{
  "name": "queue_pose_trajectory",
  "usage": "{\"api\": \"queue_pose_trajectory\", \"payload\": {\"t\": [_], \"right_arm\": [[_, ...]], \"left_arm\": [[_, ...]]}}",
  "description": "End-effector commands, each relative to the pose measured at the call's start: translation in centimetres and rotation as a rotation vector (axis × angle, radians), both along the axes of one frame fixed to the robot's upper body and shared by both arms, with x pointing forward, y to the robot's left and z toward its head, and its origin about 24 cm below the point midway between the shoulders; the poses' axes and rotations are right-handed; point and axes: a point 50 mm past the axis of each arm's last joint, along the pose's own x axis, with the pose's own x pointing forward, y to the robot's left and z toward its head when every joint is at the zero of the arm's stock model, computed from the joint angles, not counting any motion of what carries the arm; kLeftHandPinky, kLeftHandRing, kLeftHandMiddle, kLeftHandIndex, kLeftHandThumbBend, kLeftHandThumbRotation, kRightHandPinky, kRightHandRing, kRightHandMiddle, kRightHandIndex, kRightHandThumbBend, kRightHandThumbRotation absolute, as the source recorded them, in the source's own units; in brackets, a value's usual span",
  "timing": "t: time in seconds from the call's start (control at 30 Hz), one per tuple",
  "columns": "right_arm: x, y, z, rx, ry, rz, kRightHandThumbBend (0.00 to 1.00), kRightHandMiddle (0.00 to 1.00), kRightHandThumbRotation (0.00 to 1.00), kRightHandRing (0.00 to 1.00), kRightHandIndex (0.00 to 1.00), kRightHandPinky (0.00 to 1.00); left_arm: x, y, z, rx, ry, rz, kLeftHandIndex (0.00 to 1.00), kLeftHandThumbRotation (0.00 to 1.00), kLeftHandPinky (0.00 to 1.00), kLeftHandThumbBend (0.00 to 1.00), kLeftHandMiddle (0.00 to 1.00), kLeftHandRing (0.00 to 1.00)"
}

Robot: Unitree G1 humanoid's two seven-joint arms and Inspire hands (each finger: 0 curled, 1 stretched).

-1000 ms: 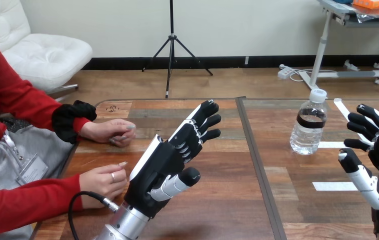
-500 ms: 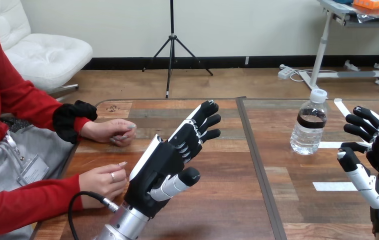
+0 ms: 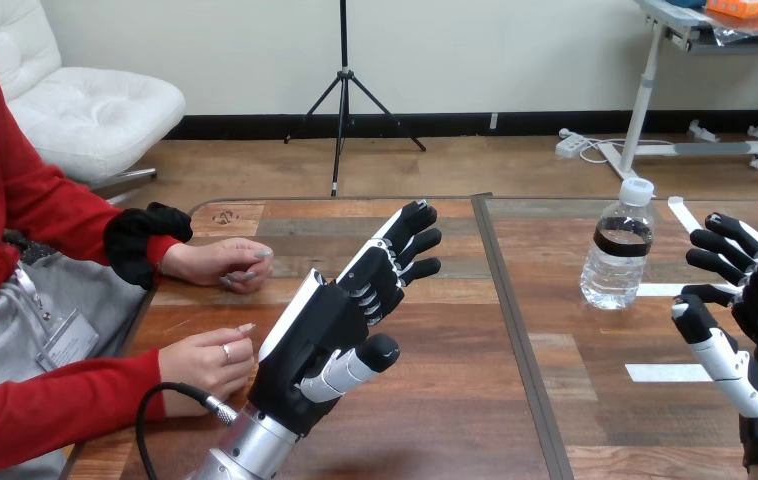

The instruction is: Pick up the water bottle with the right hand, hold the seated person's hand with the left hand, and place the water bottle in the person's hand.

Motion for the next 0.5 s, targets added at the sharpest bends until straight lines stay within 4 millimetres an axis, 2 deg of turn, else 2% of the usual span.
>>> {"api": "queue_pose_trajectory", "payload": {"t": [0.0,0.47], "right_arm": [[1.58,0.57,1.6,0.001,-0.084,0.022,1.0,0.77,0.7,0.75,0.79,0.61],[1.56,0.84,1.68,-0.013,-0.086,0.017,1.0,0.76,0.71,0.74,0.79,0.59]], "left_arm": [[0.91,-0.2,1.15,-0.01,-0.051,0.007,0.96,0.77,0.9,1.0,0.97,0.95],[0.96,-0.19,1.19,-0.012,-0.051,0.009,0.96,0.77,0.89,1.0,0.97,0.95]]}}
